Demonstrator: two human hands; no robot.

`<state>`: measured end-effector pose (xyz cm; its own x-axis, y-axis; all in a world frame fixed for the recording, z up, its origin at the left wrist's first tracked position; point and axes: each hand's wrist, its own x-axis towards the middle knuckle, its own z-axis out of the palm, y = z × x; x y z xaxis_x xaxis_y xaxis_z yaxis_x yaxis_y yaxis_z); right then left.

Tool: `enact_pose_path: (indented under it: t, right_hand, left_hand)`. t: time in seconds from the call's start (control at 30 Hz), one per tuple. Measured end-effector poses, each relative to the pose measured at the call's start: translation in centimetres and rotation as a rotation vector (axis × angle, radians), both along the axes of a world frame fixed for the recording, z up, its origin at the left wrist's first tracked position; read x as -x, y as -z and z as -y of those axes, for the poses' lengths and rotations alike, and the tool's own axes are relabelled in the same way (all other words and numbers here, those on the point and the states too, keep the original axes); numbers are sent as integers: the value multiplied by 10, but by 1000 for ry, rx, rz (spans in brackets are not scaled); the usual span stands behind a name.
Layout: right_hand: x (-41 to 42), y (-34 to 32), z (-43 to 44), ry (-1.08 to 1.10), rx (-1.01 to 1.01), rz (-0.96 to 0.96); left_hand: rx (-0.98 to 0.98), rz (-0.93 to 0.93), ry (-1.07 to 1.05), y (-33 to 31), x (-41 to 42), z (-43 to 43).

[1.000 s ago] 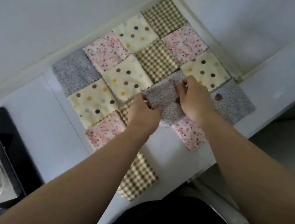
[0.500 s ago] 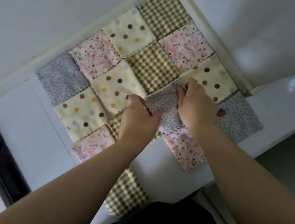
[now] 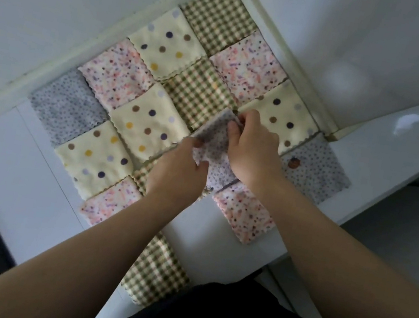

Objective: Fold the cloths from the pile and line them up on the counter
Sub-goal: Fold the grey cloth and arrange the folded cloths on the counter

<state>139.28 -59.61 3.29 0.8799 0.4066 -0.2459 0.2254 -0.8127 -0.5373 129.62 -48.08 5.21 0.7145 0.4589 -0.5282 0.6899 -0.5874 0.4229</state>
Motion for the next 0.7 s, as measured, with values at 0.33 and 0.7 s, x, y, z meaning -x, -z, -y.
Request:
enact_pose_path:
  t: [0.33, 0.7]
  right_hand:
    - [1, -58, 24, -281, -521, -185]
    - [-80, -96, 131, -200, -71, -705]
  left_hand:
    - [191, 195, 136, -47, -25, -30]
    - [591, 4, 150, -50, -59, 39]
